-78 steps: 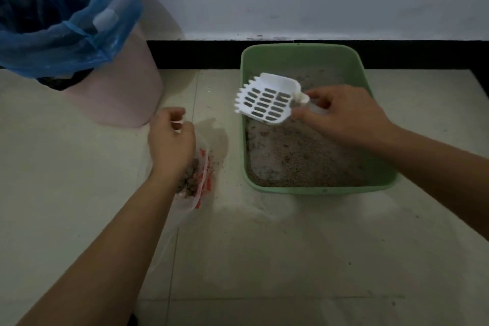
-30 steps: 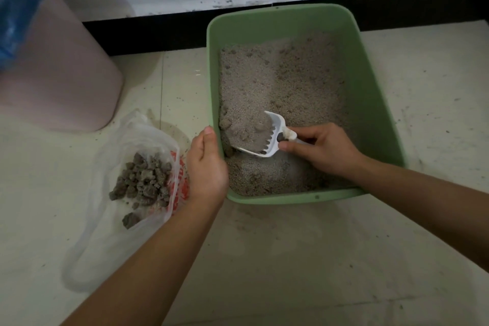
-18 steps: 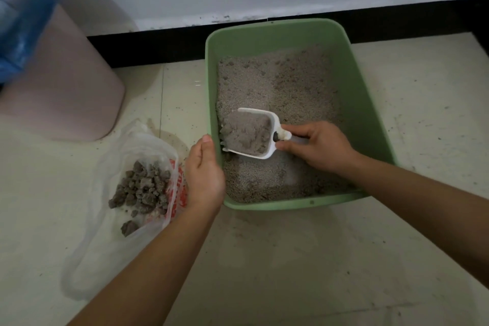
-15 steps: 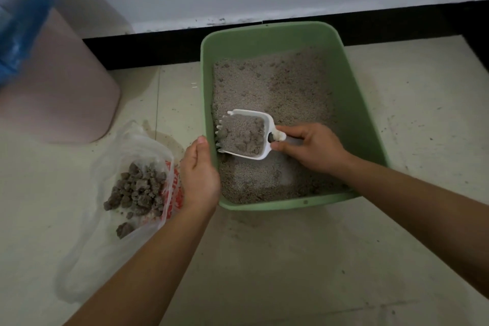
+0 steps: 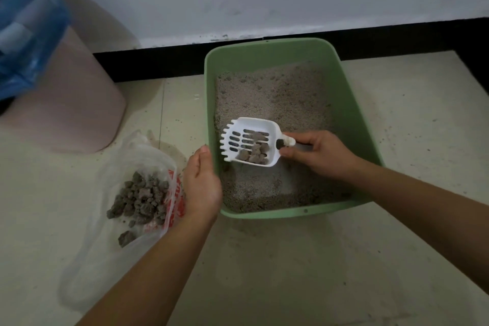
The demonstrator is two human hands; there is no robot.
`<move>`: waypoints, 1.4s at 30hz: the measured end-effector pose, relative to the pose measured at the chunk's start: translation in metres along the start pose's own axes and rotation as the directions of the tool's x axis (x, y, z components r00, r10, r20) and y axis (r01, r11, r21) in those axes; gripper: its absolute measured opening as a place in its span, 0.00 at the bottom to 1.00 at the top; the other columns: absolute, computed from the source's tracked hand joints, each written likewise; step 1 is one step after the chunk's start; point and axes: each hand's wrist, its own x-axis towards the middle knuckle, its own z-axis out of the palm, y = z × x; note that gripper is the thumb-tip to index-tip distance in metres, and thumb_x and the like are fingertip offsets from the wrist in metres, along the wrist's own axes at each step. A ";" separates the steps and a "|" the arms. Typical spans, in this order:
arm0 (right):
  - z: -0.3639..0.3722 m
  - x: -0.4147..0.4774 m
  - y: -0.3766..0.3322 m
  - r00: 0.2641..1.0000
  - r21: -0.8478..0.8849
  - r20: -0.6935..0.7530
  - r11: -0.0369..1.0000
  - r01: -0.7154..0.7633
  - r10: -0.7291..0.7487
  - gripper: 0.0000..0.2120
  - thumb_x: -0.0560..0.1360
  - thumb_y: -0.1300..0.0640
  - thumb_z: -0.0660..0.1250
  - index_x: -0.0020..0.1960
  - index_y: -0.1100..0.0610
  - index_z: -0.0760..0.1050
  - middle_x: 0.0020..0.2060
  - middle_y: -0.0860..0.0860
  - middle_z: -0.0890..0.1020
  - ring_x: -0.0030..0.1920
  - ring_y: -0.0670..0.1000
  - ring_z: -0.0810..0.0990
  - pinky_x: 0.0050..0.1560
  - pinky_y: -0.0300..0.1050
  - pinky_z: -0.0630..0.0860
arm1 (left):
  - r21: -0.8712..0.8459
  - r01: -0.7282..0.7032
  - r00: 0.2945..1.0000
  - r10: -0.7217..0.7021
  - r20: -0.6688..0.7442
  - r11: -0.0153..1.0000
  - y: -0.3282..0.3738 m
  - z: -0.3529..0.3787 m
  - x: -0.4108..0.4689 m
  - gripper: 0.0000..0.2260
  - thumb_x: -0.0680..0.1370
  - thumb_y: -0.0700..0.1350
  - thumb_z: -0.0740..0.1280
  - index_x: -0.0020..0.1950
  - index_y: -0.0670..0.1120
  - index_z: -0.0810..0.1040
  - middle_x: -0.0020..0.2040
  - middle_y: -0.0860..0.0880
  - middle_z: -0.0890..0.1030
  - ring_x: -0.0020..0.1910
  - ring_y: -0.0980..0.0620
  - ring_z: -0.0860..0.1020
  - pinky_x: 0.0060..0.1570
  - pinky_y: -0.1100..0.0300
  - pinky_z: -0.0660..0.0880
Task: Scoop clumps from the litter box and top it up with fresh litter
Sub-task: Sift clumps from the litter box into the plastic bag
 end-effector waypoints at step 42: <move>-0.010 -0.037 -0.061 0.997 -0.139 -0.063 0.989 -0.048 0.039 0.14 0.75 0.43 0.69 0.61 0.40 0.80 0.45 0.48 0.86 0.43 0.52 0.83 0.49 0.54 0.80 | 0.603 -0.265 0.953 0.298 0.047 0.752 0.033 -0.114 0.051 0.18 0.76 0.41 0.65 0.65 0.49 0.76 0.63 0.46 0.76 0.59 0.48 0.75 0.62 0.47 0.73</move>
